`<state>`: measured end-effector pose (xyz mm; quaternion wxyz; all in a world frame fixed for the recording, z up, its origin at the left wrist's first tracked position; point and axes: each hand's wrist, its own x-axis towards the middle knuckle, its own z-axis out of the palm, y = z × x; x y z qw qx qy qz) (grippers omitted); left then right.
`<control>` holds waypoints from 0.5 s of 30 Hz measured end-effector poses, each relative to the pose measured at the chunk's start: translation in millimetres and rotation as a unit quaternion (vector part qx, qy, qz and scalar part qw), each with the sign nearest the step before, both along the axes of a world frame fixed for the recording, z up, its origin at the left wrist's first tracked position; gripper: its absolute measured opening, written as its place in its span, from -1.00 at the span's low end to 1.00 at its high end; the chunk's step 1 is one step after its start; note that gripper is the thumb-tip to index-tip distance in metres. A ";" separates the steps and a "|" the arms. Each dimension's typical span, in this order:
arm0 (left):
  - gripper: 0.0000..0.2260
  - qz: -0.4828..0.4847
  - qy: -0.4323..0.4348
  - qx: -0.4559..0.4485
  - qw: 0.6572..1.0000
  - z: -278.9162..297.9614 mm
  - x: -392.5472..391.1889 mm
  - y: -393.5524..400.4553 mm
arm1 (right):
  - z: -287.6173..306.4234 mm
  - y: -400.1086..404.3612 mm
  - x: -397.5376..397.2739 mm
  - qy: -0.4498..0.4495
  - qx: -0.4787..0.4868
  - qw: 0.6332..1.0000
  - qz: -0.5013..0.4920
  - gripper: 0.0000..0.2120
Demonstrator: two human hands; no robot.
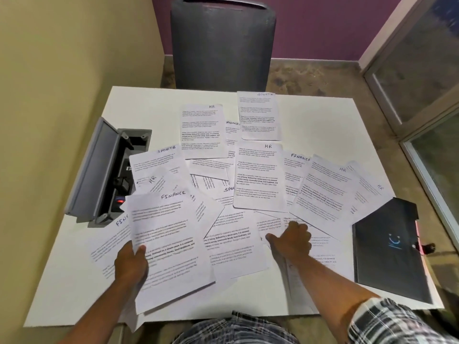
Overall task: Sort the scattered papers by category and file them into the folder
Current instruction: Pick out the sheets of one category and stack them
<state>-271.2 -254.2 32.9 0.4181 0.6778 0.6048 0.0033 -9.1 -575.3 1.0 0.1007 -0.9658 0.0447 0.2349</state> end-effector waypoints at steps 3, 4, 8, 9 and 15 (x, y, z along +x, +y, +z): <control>-0.76 0.005 0.000 -0.016 1.000 -3.4 3.8 -7.5 | -6.6 -2.0 -11.8 -0.004 -0.017 0.998 0.054 -0.13; -0.78 0.002 0.000 -0.021 1.000 -3.4 5.0 -9.8 | -8.1 -1.3 -17.9 -0.013 -0.016 0.997 0.074 -0.14; -0.83 -0.015 -0.001 -0.018 1.000 -2.9 15.8 -19.9 | -16.7 -3.9 -44.1 -0.032 0.035 0.985 0.168 -0.32; -0.84 -0.017 -0.001 -0.019 1.000 -0.8 18.4 -21.7 | -18.8 -5.4 -49.5 -0.034 0.049 0.980 0.192 -0.35; -0.81 -0.060 0.008 -0.023 0.998 -8.0 34.7 -35.6 | -17.0 -48.1 -40.3 -0.050 -0.011 0.998 0.047 -0.26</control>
